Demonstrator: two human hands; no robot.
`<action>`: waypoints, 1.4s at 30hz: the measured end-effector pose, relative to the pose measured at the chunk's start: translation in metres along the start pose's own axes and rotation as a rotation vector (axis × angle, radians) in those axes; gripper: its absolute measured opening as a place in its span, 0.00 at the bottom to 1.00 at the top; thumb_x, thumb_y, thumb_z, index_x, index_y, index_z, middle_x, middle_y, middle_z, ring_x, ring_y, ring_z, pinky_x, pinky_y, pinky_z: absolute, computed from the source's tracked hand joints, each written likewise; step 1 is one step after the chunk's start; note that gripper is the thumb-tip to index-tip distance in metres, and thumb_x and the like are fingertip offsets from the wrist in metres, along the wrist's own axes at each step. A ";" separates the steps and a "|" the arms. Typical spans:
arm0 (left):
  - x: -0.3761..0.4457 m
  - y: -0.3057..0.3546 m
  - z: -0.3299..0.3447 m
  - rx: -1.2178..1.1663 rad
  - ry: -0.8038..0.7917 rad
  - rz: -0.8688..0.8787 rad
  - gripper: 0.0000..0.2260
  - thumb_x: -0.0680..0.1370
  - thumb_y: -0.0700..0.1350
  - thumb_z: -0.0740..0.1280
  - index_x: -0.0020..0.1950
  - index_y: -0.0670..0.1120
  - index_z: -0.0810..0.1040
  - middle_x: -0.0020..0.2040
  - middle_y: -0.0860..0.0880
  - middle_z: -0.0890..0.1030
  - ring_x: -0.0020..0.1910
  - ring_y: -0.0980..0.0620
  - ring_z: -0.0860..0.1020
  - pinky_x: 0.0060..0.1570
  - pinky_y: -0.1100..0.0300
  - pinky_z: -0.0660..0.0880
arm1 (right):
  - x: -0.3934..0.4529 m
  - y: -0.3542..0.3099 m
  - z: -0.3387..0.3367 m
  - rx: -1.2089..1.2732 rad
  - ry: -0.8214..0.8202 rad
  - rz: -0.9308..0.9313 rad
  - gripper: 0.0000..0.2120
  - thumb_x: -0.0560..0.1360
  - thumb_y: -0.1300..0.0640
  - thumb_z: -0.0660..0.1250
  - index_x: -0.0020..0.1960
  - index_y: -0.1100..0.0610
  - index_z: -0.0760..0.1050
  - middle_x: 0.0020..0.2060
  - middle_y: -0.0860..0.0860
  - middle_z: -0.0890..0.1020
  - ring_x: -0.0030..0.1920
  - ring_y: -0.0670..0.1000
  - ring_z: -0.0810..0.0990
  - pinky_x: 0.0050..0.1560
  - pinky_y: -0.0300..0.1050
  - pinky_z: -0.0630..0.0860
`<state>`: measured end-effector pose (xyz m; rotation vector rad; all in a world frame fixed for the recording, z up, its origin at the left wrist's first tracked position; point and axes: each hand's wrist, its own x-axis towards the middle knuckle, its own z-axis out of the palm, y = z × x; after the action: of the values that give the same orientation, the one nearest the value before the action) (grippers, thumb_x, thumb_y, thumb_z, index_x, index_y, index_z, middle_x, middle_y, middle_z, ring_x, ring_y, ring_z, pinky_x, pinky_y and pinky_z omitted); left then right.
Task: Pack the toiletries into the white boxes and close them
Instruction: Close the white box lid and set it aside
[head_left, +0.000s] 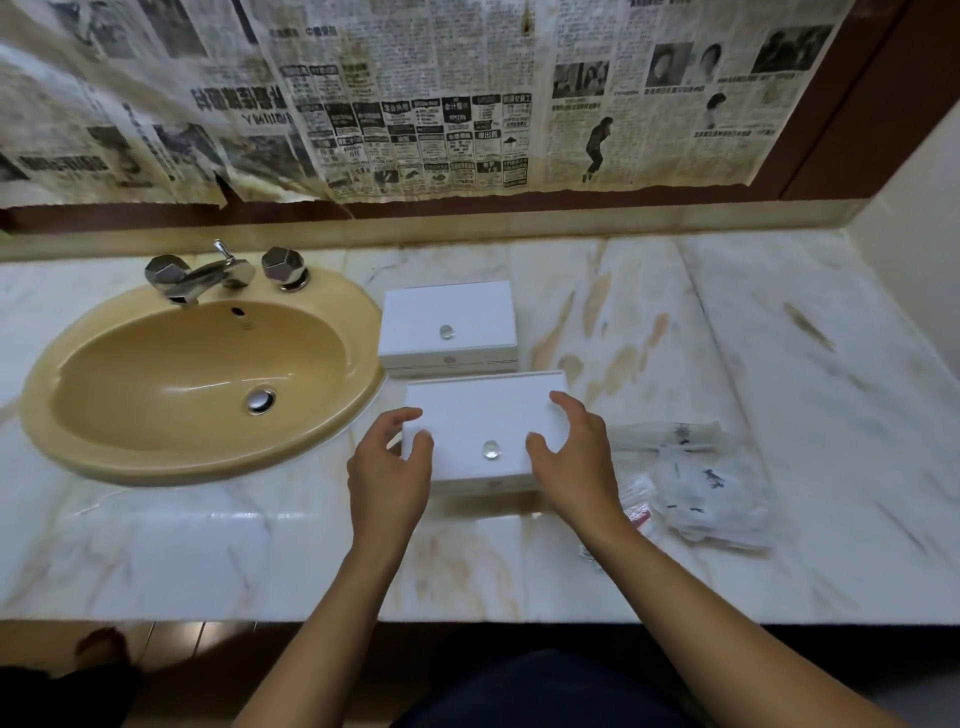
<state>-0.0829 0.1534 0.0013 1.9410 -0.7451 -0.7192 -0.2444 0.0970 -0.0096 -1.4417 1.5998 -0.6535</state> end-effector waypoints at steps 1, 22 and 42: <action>0.000 -0.005 -0.002 0.000 0.000 -0.002 0.10 0.76 0.44 0.66 0.54 0.58 0.79 0.59 0.51 0.78 0.47 0.62 0.78 0.42 0.67 0.70 | -0.002 0.001 0.003 -0.011 -0.006 0.008 0.24 0.77 0.55 0.63 0.72 0.48 0.63 0.69 0.52 0.65 0.68 0.52 0.67 0.58 0.42 0.67; 0.024 -0.030 -0.006 0.004 0.001 -0.025 0.10 0.76 0.42 0.66 0.56 0.53 0.78 0.55 0.54 0.80 0.48 0.61 0.79 0.40 0.71 0.69 | -0.004 0.011 0.020 -0.473 0.102 -0.294 0.16 0.75 0.49 0.65 0.62 0.50 0.74 0.61 0.50 0.73 0.65 0.53 0.67 0.63 0.49 0.59; 0.077 -0.031 -0.011 -0.117 -0.257 0.035 0.17 0.78 0.33 0.55 0.53 0.45 0.82 0.56 0.51 0.81 0.56 0.56 0.76 0.47 0.61 0.73 | 0.025 -0.055 0.009 -0.634 -0.239 -0.421 0.11 0.76 0.51 0.58 0.49 0.54 0.77 0.50 0.49 0.80 0.55 0.53 0.72 0.58 0.50 0.64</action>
<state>-0.0185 0.1143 -0.0357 1.7451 -0.8706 -0.9809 -0.2074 0.0640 0.0254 -2.2654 1.3787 -0.1765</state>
